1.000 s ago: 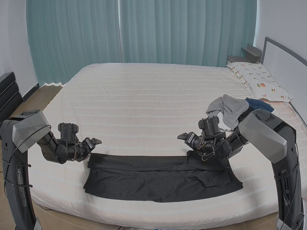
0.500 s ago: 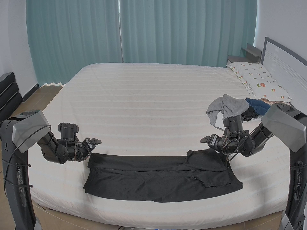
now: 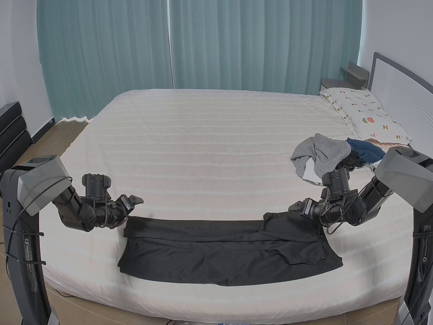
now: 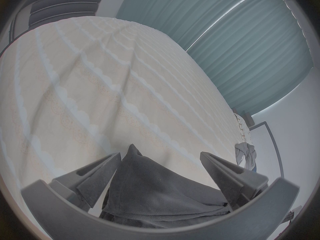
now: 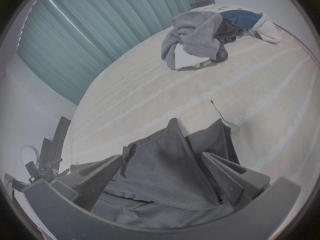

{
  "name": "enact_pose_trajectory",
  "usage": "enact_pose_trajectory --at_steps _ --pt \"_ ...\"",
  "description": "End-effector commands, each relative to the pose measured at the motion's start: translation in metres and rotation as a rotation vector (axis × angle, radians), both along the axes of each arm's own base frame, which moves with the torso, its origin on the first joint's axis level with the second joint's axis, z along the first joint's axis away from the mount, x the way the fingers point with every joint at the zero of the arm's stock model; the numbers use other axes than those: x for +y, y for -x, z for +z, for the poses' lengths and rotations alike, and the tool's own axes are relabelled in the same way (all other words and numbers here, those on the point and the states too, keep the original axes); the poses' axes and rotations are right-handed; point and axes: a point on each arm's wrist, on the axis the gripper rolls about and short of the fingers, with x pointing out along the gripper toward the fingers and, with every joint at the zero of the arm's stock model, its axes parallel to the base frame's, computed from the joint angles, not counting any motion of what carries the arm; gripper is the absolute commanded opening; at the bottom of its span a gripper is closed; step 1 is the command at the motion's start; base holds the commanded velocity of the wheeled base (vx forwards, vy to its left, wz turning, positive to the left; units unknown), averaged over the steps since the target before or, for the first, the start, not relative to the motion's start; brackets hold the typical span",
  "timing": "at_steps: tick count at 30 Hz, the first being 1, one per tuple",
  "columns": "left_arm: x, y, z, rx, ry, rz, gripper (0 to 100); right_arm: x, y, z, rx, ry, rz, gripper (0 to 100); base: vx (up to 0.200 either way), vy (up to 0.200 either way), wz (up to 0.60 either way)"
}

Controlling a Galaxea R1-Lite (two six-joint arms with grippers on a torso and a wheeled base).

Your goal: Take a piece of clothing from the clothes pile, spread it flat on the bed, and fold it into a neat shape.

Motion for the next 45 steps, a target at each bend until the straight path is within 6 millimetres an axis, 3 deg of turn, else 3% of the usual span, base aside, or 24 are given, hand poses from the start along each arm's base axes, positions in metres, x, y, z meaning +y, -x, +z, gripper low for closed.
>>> enact_pose_trajectory --at_steps 1,3,4,12,22,36,37,43,45 --pt "0.000 0.000 -0.001 0.002 0.001 0.000 100 -0.001 0.004 -0.008 0.028 0.010 0.008 100 0.000 0.000 0.00" --pt "0.000 0.000 0.000 0.000 0.001 0.000 100 -0.001 0.005 -0.010 0.035 0.017 0.014 100 0.000 0.000 0.00" --pt "0.000 0.000 0.000 0.000 0.001 0.000 100 -0.002 0.007 -0.013 0.043 0.026 0.021 0 0.000 0.000 0.00" --pt "0.001 0.000 -0.001 0.002 0.001 0.002 100 -0.004 0.014 -0.020 0.070 0.057 0.041 0 0.000 0.000 0.00" --pt "0.001 0.000 0.000 0.002 0.000 0.003 100 -0.024 0.031 -0.013 0.084 0.112 0.055 0 0.000 0.000 0.00" --pt "0.001 0.000 0.001 0.002 -0.001 0.002 100 -0.030 0.028 -0.015 0.086 0.101 0.032 0 0.000 0.000 0.00" --pt "0.001 0.001 0.001 0.003 -0.001 0.002 100 -0.031 0.027 -0.014 0.084 0.090 0.024 100 0.000 0.000 0.00" --pt "0.001 0.005 0.000 0.016 -0.012 0.003 100 -0.032 0.028 0.001 0.078 -0.040 -0.048 100 0.000 0.000 0.00" --pt "0.000 0.006 0.011 -0.010 -0.020 0.012 100 -0.032 0.027 0.012 0.071 -0.124 -0.087 100 0.000 0.000 0.00"
